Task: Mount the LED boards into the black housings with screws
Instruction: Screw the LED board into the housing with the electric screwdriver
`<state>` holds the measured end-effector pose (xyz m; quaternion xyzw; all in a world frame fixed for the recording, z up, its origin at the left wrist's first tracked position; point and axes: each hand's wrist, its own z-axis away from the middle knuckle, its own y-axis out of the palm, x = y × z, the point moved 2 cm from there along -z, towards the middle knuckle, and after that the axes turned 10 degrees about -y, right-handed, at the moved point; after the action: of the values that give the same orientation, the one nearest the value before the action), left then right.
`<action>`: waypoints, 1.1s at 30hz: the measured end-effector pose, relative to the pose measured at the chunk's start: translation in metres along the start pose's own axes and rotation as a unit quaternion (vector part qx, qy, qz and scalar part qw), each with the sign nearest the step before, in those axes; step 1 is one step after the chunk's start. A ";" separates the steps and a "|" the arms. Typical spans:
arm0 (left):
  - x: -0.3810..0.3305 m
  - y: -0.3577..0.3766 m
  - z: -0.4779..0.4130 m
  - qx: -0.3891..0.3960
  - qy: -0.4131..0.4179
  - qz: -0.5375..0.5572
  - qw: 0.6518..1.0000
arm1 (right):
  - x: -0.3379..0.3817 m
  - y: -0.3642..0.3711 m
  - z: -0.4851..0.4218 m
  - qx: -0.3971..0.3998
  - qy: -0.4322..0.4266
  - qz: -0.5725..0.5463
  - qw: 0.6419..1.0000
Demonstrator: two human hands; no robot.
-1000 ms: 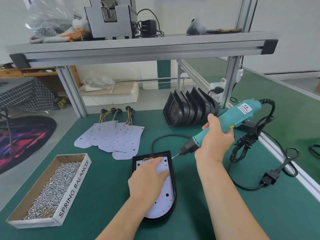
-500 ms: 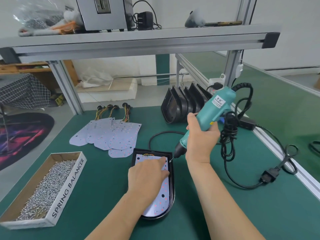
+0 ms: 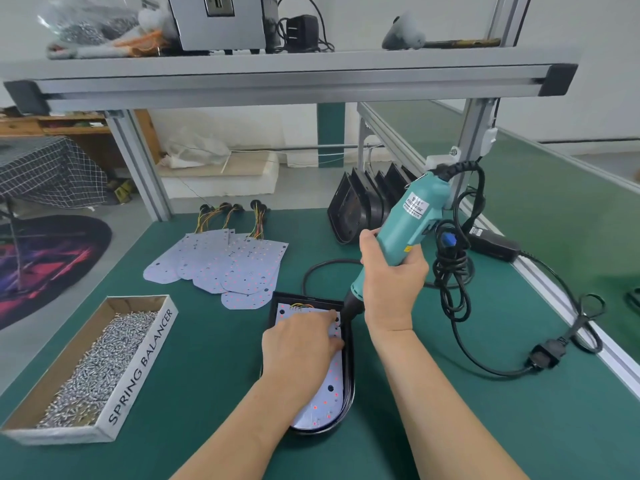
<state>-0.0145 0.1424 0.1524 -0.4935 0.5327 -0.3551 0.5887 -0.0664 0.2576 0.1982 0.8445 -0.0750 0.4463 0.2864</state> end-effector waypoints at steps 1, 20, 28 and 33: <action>0.000 0.000 0.000 0.000 -0.001 -0.002 1.000 | 0.000 0.001 0.000 0.002 -0.005 0.005 1.000; -0.002 -0.002 0.001 -0.001 0.001 0.005 1.000 | -0.007 0.008 0.002 0.034 -0.028 0.064 0.997; -0.004 -0.006 0.002 -0.001 -0.009 -0.015 1.000 | -0.009 0.016 0.004 0.084 -0.023 0.090 0.992; -0.005 -0.009 0.005 0.004 -0.007 -0.005 1.000 | -0.006 0.010 0.007 0.065 -0.005 0.077 0.995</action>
<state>-0.0097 0.1457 0.1620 -0.4960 0.5247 -0.3570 0.5926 -0.0688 0.2441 0.1944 0.8550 -0.1121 0.4669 0.1958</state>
